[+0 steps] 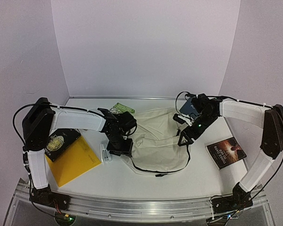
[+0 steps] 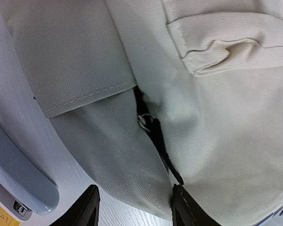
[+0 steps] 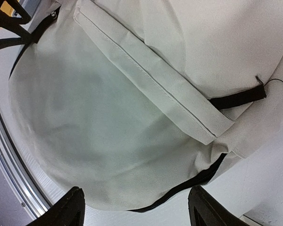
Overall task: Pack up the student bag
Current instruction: Unzip the student bag at the center of the board.
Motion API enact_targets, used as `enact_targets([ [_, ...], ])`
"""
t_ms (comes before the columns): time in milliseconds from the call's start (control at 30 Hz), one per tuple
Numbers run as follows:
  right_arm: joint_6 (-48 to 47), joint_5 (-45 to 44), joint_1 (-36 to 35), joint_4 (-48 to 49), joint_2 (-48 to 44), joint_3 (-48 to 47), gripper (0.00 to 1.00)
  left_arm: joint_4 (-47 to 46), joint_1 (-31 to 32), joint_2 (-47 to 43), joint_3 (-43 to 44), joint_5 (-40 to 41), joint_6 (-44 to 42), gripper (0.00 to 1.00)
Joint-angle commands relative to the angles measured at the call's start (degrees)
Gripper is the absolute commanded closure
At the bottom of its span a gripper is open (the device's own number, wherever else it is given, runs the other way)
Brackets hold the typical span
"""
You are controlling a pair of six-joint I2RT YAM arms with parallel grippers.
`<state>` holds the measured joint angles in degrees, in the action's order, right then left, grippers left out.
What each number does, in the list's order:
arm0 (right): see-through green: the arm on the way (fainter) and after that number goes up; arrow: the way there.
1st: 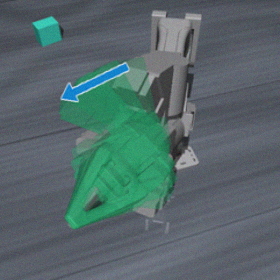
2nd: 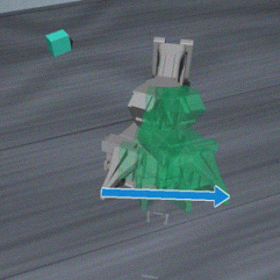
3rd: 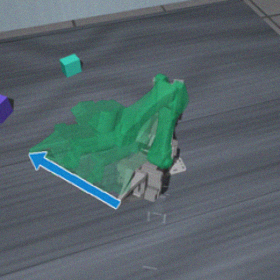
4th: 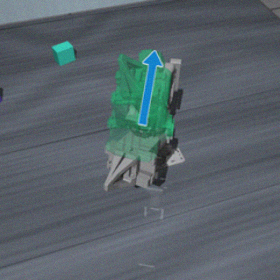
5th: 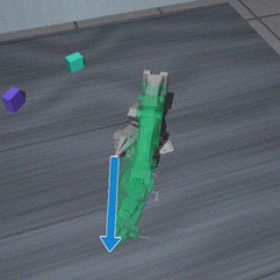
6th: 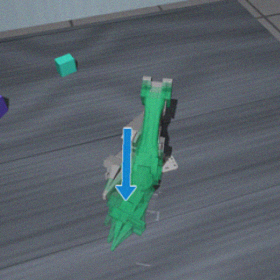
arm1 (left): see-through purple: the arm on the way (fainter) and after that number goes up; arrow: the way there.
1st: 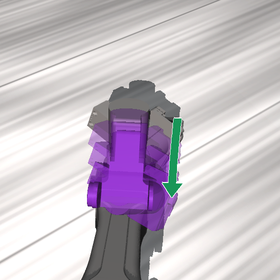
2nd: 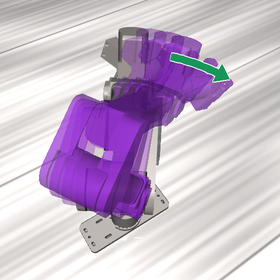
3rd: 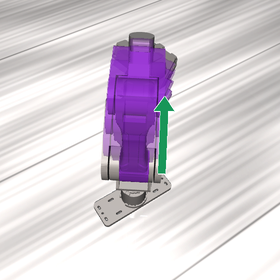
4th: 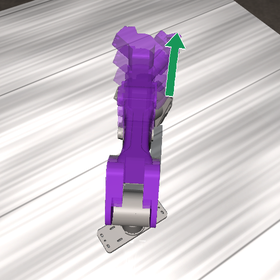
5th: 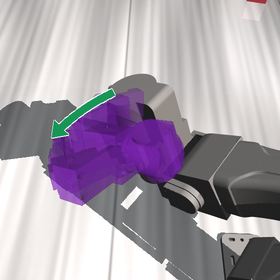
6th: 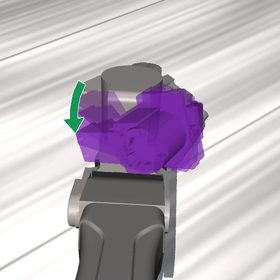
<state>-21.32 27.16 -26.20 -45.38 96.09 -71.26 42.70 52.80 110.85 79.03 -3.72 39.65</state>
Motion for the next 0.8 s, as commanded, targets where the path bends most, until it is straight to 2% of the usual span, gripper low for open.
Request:
enact_targets([
  [0, 0.75, 2.26, -0.35, 1.73, -0.52, -0.99, 0.25, 3.87, -0.14, 2.97, 3.15, 3.16, 2.61, 0.51],
  [167, 0.64, 2.41, -0.42, 2.48, -0.23, 0.13, 0.27, 4.27, -0.15, 4.78, 4.67, 5.04, 3.33, 0.64],
  [333, 0.66, 2.57, -0.42, 2.82, -0.27, 0.39, 0.29, 1.23, -0.15, 2.12, 3.03, 5.17, 4.67, 0.75],
  [500, 1.25, 5.61, -0.37, 3.81, -0.03, -0.43, 0.32, -5.67, -0.16, -2.53, -2.19, 4.25, 5.15, 0.99],
  [767, 9.0, 16.28, -2.12, 12.89, 2.5, -2.47, 0.41, -23.36, -0.86, -9.73, -14.41, 0.99, 5.53, 1.0],
])
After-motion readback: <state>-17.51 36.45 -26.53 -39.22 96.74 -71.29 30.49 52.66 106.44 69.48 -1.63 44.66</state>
